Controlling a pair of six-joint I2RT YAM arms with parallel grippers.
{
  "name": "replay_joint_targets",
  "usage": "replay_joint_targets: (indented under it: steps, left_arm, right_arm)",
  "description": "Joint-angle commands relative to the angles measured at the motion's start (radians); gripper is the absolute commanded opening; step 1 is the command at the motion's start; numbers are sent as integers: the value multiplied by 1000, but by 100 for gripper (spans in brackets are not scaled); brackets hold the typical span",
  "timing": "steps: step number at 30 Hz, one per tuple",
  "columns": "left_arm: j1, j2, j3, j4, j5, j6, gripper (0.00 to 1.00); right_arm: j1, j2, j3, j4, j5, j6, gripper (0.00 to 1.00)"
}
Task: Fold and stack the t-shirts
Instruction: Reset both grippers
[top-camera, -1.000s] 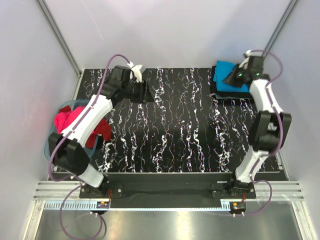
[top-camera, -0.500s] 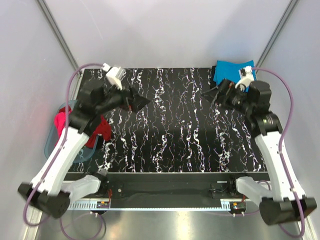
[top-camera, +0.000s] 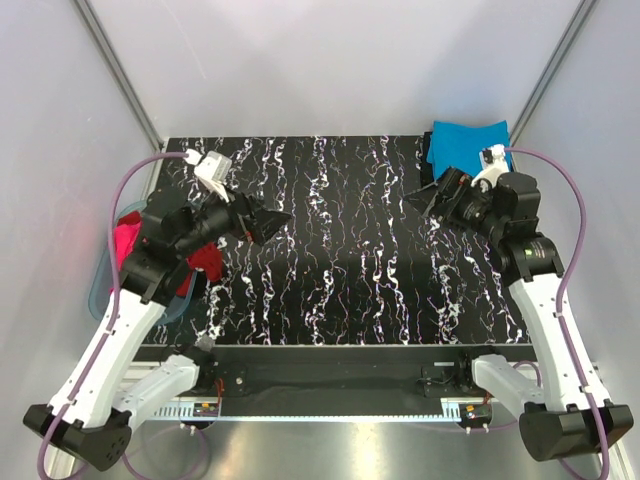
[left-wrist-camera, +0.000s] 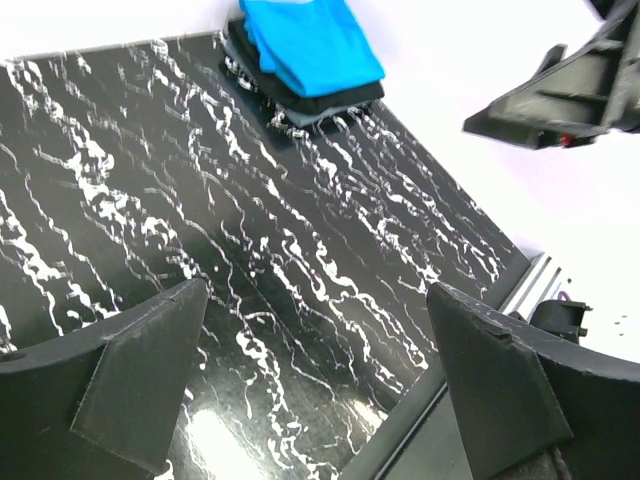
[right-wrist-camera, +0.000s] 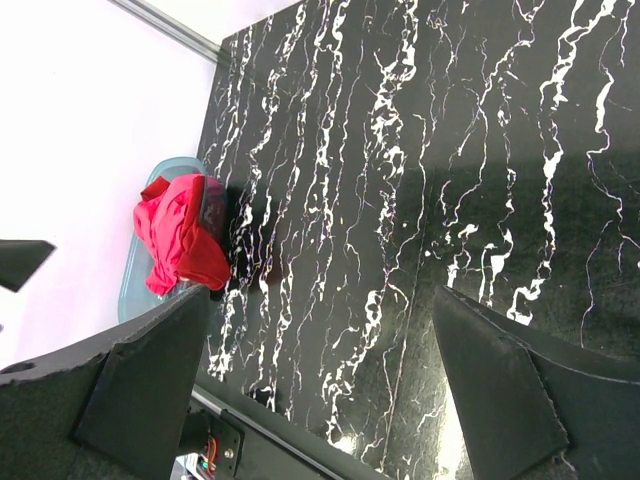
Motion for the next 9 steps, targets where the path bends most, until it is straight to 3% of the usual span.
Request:
replay_joint_targets:
  steps: [1,9]
  left_arm:
    - [0,6,-14,44,8,-9,99]
    - [0,4,-4,44,20,-9,99]
  right_arm:
    - [-2,-30,24,11,13,7,100]
    - [-2,-48,27,15,34,-14,100]
